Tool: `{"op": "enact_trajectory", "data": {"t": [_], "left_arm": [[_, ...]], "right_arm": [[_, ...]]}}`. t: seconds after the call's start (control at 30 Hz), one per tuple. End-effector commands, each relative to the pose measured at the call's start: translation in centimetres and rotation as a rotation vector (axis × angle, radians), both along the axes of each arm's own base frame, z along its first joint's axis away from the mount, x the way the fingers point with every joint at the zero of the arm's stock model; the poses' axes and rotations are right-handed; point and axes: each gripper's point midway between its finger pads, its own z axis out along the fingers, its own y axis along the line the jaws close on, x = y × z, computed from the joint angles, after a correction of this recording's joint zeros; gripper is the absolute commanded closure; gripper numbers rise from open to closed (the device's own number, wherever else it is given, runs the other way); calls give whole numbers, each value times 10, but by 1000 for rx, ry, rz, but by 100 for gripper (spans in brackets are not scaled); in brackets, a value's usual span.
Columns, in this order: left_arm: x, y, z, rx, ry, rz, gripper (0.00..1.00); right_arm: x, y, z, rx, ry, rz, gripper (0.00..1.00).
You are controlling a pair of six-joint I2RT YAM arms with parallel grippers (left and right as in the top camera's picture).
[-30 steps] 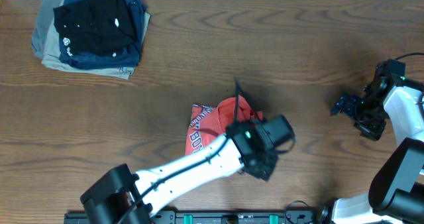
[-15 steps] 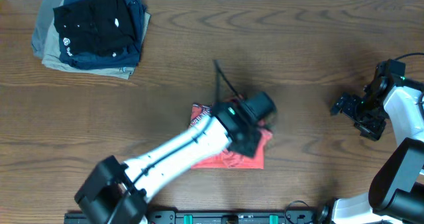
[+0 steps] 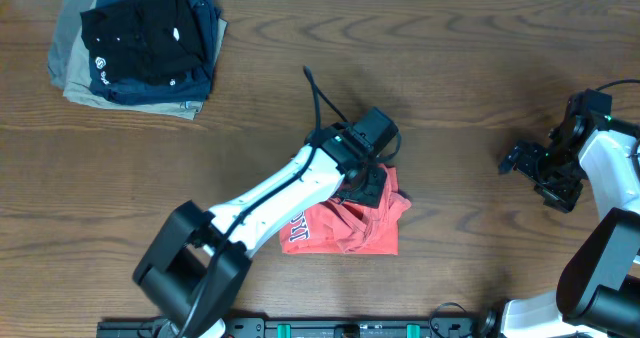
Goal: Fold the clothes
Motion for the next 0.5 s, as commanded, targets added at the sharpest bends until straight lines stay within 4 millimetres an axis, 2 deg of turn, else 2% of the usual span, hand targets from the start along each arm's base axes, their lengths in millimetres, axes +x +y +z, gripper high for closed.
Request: {"op": "enact_trajectory", "data": {"t": [0.0,0.07,0.47], "left_arm": [[8,-10,4,-32,-26,-22,41],[11,-13,5,-45,-40,-22,43],[25,-28,11,-107,-100,-16,91]], "right_arm": [[4,-3,3,-4,-12,4,1],[4,-2,3,-4,-12,4,1],[4,-2,3,-4,-12,4,1]]}}
